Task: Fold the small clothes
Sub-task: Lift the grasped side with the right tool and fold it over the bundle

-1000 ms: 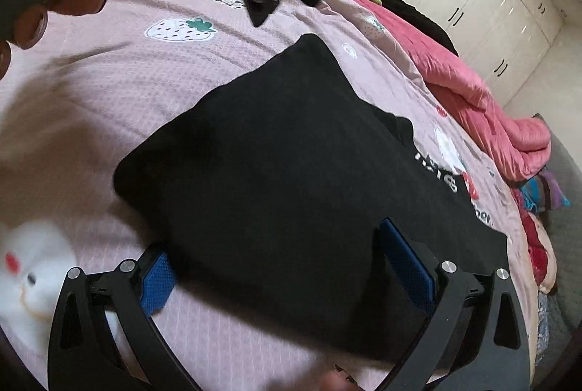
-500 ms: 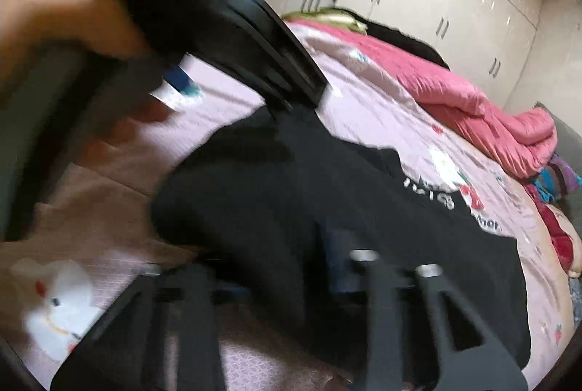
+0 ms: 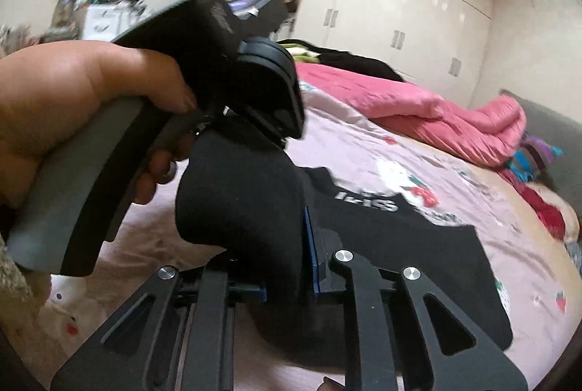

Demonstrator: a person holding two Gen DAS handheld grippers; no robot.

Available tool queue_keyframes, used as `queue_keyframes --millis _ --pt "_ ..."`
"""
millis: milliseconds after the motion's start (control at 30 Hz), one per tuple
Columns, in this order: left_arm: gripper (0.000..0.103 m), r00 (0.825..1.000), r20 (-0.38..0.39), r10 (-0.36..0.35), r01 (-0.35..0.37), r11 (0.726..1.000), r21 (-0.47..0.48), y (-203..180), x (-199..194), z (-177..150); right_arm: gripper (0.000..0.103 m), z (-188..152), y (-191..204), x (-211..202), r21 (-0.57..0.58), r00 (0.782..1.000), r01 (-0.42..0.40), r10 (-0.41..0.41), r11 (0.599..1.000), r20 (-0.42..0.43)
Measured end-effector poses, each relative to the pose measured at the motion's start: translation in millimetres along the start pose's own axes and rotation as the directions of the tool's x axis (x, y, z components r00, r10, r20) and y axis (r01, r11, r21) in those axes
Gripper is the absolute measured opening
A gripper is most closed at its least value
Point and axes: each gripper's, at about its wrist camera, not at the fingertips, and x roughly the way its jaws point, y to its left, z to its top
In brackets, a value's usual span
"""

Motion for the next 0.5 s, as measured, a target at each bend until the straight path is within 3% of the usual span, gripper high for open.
queue_keyframes --millis 267,500 --pt "0.014 0.996 0.051 -0.066 0.06 0.992 0.112 -83.2 -18.7 6.1 0.011 -6.2 -69.1 -21.8 0.174 0.995 0.087 -0.093 0.981 0.026" --pt "0.014 0.996 0.026 -0.089 0.083 0.981 0.174 -134.4 -4.4 3.7 0.01 -25.9 -113.2 -27.3 0.287 0.994 0.108 -0.112 0.952 -0.003"
